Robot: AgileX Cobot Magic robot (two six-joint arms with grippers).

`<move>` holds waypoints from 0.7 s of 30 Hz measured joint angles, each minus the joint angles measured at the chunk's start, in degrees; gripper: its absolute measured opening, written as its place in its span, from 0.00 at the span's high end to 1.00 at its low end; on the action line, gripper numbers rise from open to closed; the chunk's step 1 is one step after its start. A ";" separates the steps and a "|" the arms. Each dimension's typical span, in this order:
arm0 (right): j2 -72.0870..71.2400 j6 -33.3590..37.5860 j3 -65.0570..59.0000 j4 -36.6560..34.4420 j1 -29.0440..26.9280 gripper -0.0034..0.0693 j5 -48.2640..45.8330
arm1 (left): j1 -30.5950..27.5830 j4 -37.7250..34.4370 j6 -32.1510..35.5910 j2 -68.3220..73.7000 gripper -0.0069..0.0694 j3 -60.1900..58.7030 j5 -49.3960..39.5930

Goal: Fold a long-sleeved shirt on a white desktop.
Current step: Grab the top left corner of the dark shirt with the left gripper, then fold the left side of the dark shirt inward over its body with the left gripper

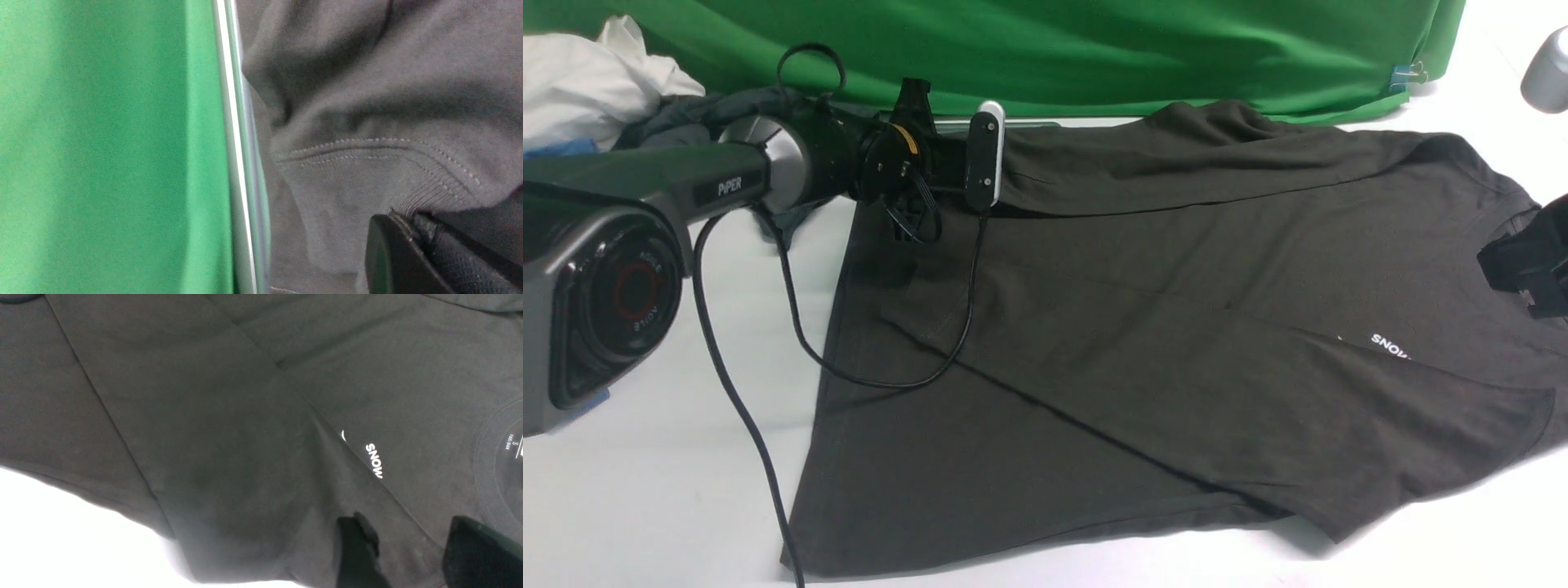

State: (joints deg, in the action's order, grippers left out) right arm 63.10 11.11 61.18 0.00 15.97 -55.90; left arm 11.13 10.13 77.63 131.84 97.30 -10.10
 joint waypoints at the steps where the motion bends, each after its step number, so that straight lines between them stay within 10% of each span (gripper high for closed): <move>1: 0.00 0.00 0.00 0.00 0.00 0.55 0.55 | 0.18 -0.80 -0.48 -1.05 0.88 0.00 -2.28; 14: 11.69 6.39 0.00 0.00 0.00 0.53 15.32 | 1.54 -3.00 -10.19 -10.57 0.88 0.00 -29.76; 21: 23.74 18.96 0.00 -5.08 0.00 0.31 25.67 | 1.54 -5.38 -10.26 -12.67 0.88 0.00 -33.30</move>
State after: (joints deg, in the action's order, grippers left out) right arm 86.84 30.07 61.18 -5.08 15.97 -30.23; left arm 12.68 4.76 67.37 119.18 97.30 -43.40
